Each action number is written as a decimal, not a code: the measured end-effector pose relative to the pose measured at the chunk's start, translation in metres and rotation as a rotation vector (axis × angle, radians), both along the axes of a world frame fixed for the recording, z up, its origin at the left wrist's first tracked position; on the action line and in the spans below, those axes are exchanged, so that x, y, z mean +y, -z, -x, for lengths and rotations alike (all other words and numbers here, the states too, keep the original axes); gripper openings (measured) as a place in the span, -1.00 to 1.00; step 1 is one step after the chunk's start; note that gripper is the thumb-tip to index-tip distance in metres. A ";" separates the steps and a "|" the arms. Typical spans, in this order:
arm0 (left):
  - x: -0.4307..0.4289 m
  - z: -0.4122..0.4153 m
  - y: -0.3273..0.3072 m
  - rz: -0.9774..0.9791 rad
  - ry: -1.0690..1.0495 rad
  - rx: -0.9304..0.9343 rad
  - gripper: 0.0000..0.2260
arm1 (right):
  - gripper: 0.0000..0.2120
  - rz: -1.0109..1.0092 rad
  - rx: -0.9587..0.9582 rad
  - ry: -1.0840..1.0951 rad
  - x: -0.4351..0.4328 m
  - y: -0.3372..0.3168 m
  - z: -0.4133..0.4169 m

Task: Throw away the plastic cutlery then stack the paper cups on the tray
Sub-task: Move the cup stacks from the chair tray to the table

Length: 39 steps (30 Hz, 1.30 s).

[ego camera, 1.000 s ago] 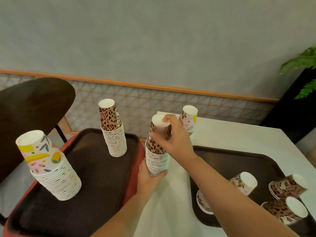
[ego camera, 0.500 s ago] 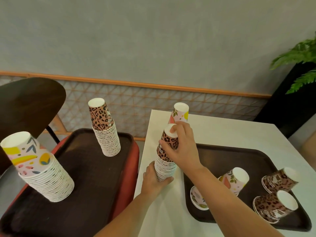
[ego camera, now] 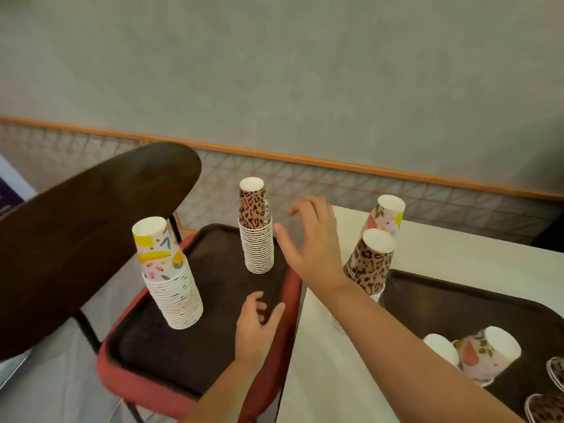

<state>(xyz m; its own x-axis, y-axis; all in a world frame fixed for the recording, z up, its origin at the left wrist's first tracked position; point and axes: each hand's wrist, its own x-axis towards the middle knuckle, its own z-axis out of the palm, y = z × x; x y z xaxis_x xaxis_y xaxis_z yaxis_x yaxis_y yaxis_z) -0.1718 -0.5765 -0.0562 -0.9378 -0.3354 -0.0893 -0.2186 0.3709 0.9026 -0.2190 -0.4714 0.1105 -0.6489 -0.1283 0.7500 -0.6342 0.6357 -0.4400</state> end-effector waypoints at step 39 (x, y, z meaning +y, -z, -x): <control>-0.140 0.014 0.038 -0.108 -0.247 0.017 -0.07 | -0.61 -0.073 -0.497 -0.286 -0.128 0.024 -0.005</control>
<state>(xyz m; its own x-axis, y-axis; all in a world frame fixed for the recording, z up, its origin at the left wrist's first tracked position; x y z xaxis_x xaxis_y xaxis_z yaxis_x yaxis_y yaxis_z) -0.1857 -0.7162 -0.0941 -0.8302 -0.5440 -0.1221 -0.2752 0.2094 0.9383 -0.2137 -0.5997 0.0866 -0.8529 -0.3906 0.3463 -0.5136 0.5095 -0.6904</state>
